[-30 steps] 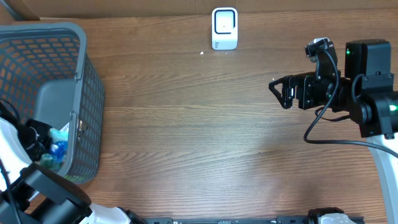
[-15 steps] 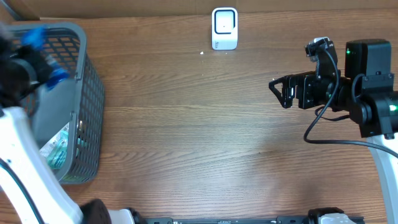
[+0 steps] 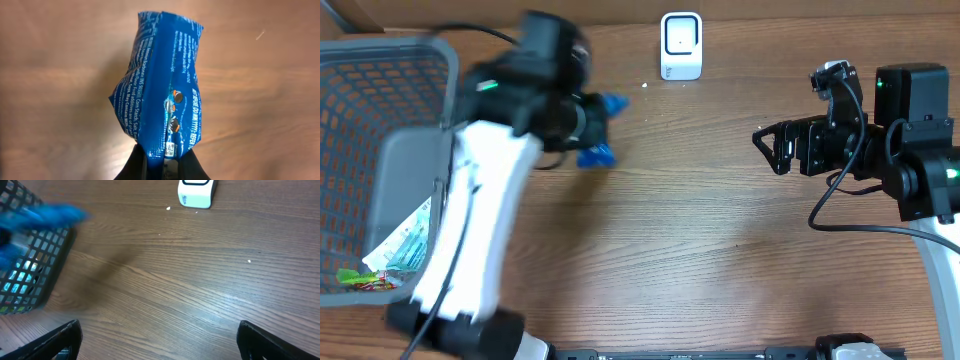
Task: Scan the item barcode
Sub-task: 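Lift the blue snack bar out and place it on the table centre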
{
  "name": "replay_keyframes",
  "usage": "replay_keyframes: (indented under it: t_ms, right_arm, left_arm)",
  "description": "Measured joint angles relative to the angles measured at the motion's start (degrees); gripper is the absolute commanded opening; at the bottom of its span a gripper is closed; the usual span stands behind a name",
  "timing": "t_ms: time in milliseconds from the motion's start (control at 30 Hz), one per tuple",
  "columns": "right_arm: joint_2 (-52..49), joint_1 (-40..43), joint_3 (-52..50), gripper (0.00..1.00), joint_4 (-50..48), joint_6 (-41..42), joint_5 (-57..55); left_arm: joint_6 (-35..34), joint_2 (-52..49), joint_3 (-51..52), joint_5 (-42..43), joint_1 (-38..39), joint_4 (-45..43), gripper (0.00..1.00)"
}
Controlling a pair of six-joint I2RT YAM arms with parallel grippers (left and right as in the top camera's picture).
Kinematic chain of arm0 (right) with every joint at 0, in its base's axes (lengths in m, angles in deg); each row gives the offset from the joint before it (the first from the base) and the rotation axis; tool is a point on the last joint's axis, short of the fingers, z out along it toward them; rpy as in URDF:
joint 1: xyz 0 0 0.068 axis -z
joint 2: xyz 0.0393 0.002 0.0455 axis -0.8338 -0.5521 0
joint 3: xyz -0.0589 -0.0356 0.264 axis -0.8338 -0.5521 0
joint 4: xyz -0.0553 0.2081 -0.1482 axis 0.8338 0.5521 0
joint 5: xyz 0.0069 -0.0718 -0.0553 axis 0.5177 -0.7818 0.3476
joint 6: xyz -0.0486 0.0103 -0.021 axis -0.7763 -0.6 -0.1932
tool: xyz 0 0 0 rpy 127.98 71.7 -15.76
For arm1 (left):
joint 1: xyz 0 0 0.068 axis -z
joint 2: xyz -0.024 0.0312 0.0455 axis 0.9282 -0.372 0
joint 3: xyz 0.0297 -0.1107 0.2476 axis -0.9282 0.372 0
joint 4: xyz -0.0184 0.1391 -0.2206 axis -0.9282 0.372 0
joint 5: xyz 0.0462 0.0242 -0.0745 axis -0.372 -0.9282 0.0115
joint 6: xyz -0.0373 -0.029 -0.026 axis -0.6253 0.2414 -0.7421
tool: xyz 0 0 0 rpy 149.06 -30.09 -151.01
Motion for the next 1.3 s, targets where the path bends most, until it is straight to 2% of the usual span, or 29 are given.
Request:
replay_keyframes:
  t_ms: [200,267,367,500,633,767,833,867,900,967,1067,1200,1300]
  right_arm:
    - [-1.01,0.00,0.00,0.99,0.63,0.00,-0.02]
    - [-1.53,0.00,0.00,0.99,0.68,-0.02,-0.02]
    - [-2.32,0.00,0.00,0.99,0.96,-0.02,-0.02]
    - [-2.67,0.00,0.00,1.00,0.96,-0.02,-0.04]
    - [-2.67,0.00,0.00,1.00,0.96,0.00,-0.02]
    - [-2.67,0.00,0.00,1.00,1.01,0.00,0.00]
    - [-2.67,0.00,0.00,1.00,1.01,-0.02,-0.02]
    - [-2.67,0.00,0.00,1.00,1.07,-0.02,-0.02]
    - [-2.67,0.00,0.00,1.00,1.05,-0.02,0.00]
    - [-2.67,0.00,0.00,1.00,1.11,-0.02,-0.02]
    - [-2.67,0.00,0.00,1.00,1.51,0.00,-0.02]
    - [-2.67,0.00,0.00,1.00,2.51,-0.02,-0.02]
    - [-2.67,0.00,0.00,1.00,2.58,-0.02,-0.02]
  left_arm:
    - [-3.76,-9.62,11.58,-0.96,3.91,-8.37,0.05]
    - [-4.17,-12.87,13.66,-0.85,4.87,-9.55,0.18]
    - [-3.17,-16.76,14.99,0.04,5.88,-9.53,0.43]
    - [-1.40,-17.49,13.73,1.55,5.92,-6.45,0.56]
    - [0.55,-17.38,4.31,2.08,4.85,0.76,0.62]
    - [2.38,-16.70,-12.50,2.03,3.08,7.45,0.72]
    - [3.06,-15.50,-21.22,1.33,1.75,10.45,0.79]
    - [3.21,-14.60,-25.18,0.70,0.87,12.28,0.94]
    - [3.28,-13.70,-28.20,0.02,-0.04,13.57,0.99]
    - [3.72,-10.51,-33.27,-1.73,-2.95,14.16,1.00]
    - [3.45,-4.44,-35.01,-4.90,-9.16,14.43,1.00]
    - [3.13,2.38,-33.31,-7.08,-20.39,14.69,1.00]
    - [2.80,7.34,-27.82,-8.02,-29.77,14.73,1.00]
